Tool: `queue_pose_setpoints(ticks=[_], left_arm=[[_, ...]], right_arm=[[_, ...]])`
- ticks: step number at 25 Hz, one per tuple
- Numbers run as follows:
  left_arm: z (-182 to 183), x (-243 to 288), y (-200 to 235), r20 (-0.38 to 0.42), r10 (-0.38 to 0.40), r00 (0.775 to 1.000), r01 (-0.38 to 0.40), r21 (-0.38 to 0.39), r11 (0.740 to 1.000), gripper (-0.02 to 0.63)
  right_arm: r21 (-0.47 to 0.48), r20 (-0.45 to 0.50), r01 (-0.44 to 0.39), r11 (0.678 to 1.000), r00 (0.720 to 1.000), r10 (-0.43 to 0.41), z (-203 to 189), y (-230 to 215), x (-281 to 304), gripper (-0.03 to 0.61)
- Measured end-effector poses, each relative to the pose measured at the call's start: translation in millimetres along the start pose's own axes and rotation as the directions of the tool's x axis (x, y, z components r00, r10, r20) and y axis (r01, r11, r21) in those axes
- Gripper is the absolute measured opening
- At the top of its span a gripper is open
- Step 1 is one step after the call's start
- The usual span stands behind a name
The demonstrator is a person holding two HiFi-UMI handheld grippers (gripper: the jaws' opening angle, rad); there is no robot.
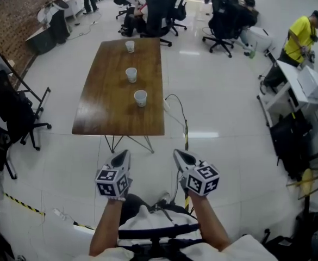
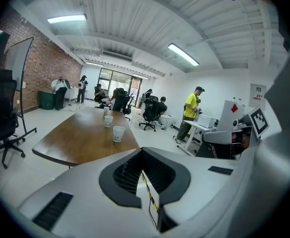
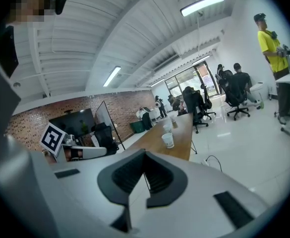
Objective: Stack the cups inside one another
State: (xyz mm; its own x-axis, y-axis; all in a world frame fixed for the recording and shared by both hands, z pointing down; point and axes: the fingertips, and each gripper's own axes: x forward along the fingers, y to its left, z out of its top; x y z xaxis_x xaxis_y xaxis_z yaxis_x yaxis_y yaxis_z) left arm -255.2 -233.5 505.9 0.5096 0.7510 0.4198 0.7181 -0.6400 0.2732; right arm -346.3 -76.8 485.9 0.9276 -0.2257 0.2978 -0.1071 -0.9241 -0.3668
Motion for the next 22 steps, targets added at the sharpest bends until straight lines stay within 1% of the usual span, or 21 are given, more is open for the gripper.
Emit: queue_pose_setpoints(ticks=[3, 6, 8, 11, 18, 22], left_arm=[[-0.7, 12.1, -11.3, -0.023, -0.002, 1.000, 0.003, 0.016, 1.000, -0.012], [1.2, 23.2, -13.5, -0.043, -0.001, 0.999, 0.002, 0.025, 1.000, -0.012], [1.9, 31.1, -14.5, -0.055, -0.002, 0.998, 0.003, 0.028, 1.000, -0.014], [4.6, 47.7, -15.1, -0.064, -0.010, 0.998, 0.012, 0.029, 1.000, -0.012], [20.4, 99.6, -10.9, -0.055, -0.019, 0.998, 0.019, 0.004, 1.000, -0.014], [34.6, 125.9, 2.4, -0.054, -0.013, 0.998, 0.013, -0.011, 1.000, -0.012]], right_arm=[[0.019, 0.005, -0.003, 1.000, 1.000, 0.003, 0.4, -15.8, -2.0, 0.003], [0.037, 0.003, -0.012, 0.999, 1.000, 0.012, 0.2, -26.5, 2.1, 0.003], [0.048, -0.001, -0.012, 0.999, 1.000, 0.012, -1.0, -33.7, 3.7, 0.028], [0.057, -0.004, -0.004, 0.998, 1.000, 0.004, -0.8, -46.2, 6.3, 0.029], [0.043, -0.041, 0.015, 0.999, 0.999, -0.013, 9.9, -86.3, 25.6, 0.029], [0.020, -0.072, 0.015, 1.000, 0.997, -0.013, 24.1, -104.6, 57.6, 0.031]])
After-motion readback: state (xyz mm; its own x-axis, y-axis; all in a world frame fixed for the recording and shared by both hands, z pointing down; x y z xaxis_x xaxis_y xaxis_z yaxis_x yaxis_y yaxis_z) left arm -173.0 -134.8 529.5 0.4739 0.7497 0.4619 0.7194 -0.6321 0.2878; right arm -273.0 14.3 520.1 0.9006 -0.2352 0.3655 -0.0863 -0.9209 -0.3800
